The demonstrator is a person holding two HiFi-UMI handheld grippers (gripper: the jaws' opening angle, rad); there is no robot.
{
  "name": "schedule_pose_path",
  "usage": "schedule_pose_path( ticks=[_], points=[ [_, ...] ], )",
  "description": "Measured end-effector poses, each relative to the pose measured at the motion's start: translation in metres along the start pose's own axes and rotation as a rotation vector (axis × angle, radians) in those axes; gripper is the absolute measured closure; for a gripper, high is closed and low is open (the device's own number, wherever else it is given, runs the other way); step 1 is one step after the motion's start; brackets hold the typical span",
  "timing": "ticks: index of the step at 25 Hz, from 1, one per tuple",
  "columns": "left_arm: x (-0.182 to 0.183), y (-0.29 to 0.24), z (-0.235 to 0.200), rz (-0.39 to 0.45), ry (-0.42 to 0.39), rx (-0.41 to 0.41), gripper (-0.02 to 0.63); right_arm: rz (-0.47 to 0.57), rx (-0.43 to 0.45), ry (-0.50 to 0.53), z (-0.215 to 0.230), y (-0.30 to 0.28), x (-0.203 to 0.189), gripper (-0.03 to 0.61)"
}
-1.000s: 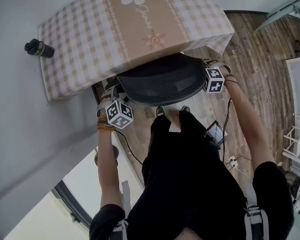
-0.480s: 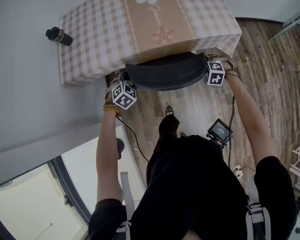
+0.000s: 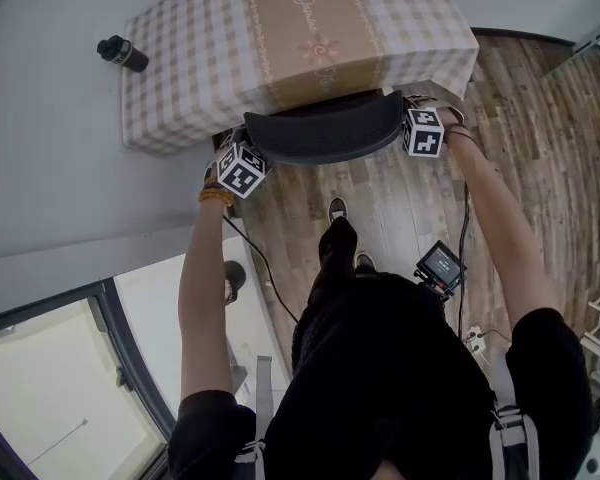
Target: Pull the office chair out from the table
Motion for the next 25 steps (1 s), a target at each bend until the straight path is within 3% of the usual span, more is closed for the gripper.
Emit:
schedule_pose_path(
  ticks=[8,14,25],
  points=[
    [-0.015,0.011,0.056,0.014,0.024,0.023,0.367,0.030,-0.032,0.039,-0.055,0.020,-0.005,0.427],
    [-0.021,0.019,0.089,-0.044,0.059,-0.006,0.364,0.039,-0.051,0.056,-0.087,0.034,-0.007,0.440],
    [-0.033,0.037,0.163,-0.049,0.078,0.007,0.362,0.055,-0.062,0.096,-0.144,0.062,-0.017,0.446]
  ],
)
Point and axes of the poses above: the fingertips, and each gripper's own axes: y backward along the fingers, z to its right, x out of its top, the point moved 7 cm from there along y, backward along the fingers, and after that the axes turned 7 degrees about -x, right-handed, at the moved point
